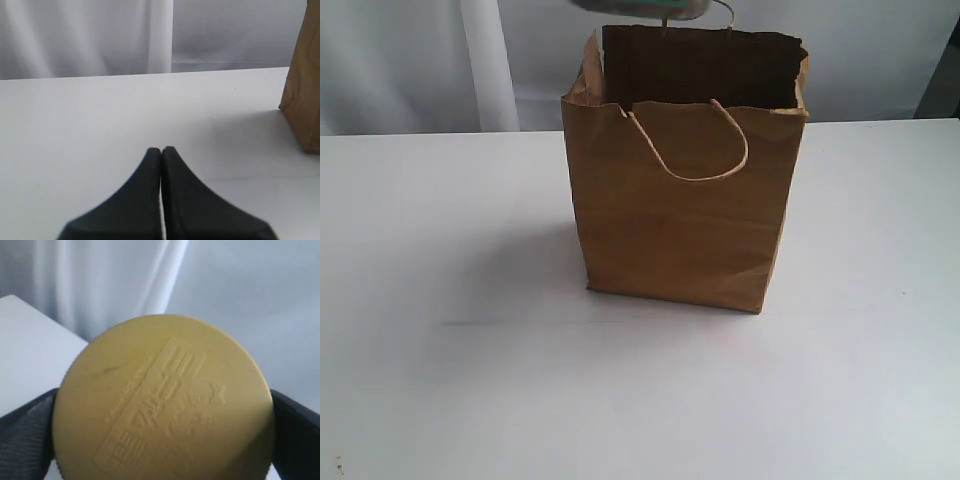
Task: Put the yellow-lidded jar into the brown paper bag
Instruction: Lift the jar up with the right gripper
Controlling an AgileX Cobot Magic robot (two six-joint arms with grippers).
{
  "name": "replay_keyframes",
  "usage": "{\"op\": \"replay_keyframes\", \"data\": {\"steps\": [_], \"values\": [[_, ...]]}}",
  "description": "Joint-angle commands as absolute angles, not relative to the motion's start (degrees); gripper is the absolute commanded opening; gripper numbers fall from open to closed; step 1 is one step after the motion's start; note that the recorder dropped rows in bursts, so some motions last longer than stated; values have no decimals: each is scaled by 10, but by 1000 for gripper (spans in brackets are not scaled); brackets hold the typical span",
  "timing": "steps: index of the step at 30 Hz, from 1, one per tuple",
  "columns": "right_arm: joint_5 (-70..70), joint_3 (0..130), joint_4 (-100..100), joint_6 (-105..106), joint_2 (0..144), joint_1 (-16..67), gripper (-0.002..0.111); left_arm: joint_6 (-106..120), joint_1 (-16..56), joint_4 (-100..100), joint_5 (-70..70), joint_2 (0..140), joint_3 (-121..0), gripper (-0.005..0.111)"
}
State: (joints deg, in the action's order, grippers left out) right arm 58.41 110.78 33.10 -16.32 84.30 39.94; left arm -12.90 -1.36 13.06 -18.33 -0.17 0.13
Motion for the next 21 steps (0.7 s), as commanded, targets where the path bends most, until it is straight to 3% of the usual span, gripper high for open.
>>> {"op": "replay_keyframes", "data": {"steps": [1, 16, 21], "values": [[555, 1108, 453, -181, 851, 400, 0, -131, -12, 128, -178, 0, 0, 1], [469, 1108, 351, -215, 923, 252, 0, -131, -12, 128, -178, 0, 0, 1], [452, 1108, 303, -211, 956, 239, 0, -131, -12, 128, -178, 0, 0, 1]]}}
